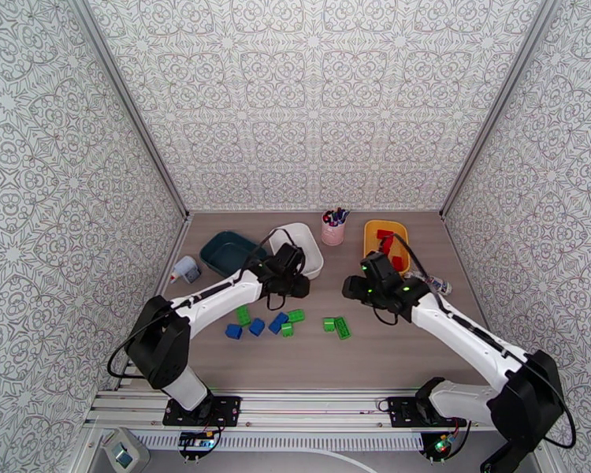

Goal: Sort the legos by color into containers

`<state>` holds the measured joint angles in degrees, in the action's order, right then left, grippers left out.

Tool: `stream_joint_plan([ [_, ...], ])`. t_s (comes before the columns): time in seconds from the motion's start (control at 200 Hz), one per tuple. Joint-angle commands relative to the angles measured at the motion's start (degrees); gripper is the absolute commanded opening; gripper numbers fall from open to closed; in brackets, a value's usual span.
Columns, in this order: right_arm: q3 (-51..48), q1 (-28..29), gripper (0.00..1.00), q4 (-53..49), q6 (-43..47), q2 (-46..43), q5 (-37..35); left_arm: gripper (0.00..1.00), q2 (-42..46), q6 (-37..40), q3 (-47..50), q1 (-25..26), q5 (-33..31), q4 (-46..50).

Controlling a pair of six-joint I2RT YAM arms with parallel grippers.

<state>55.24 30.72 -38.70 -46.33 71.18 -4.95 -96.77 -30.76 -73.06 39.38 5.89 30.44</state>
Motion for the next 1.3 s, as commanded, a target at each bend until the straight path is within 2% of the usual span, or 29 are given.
stream_joint_plan([
  [0.0, 0.1, -2.5, 0.88, -5.1, -3.7, -1.7, -3.1, 0.29, -4.7, -3.0, -6.2, 0.7, 7.9, -5.4],
  [0.075, 0.1, -3.6, 0.92, -5.2, -3.0, -3.5, -3.8, 0.29, -8.3, -4.5, -11.1, 1.0, 12.3, -6.9],
  [0.23, -0.6, -3.9, 0.99, -7.9, -3.8, -8.9, -11.2, 0.29, -16.7, -7.6, -20.9, 1.9, 17.2, -10.2],
  [0.45, -1.8, -4.3, 0.99, -10.4, -1.7, -15.4, -12.5, 0.31, -28.7, -11.6, -35.7, 3.0, 21.5, -14.1],
  [0.625, -2.7, -4.5, 0.99, -12.2, -2.2, -17.9, -11.4, 0.33, -37.8, -15.9, -45.8, 3.6, 22.6, -17.7],
  [0.69, -2.8, -4.5, 0.99, -12.7, -2.5, -18.0, -11.0, 0.37, -41.2, -17.4, -51.0, 3.6, 22.7, -18.4],
  [0.83, -3.6, -4.5, 0.98, -13.3, -2.9, -18.1, -10.1, 0.51, -46.1, -19.8, -57.6, 3.6, 23.2, -18.7],
  [0.935, -4.0, -4.5, 0.96, -13.6, -2.8, -18.7, -9.6, 0.66, -45.5, -19.5, -57.2, 3.8, 23.3, -19.5],
  [1.005, -4.3, -4.5, 0.96, -13.5, -2.4, -19.1, -9.3, 0.72, -43.4, -18.5, -54.9, 3.9, 23.1, -20.1],
  [1.115, -4.5, -4.5, 0.93, -13.1, -1.0, -19.3, -8.4, 0.74, -38.3, -17.0, -48.6, 4.0, 22.1, -22.0],
  [1.296, -5.8, -4.5, 0.82, -9.0, 3.0, -18.6, -3.2, 0.75, -26.2, -14.7, -32.6, 4.0, 17.7, -25.2],
])
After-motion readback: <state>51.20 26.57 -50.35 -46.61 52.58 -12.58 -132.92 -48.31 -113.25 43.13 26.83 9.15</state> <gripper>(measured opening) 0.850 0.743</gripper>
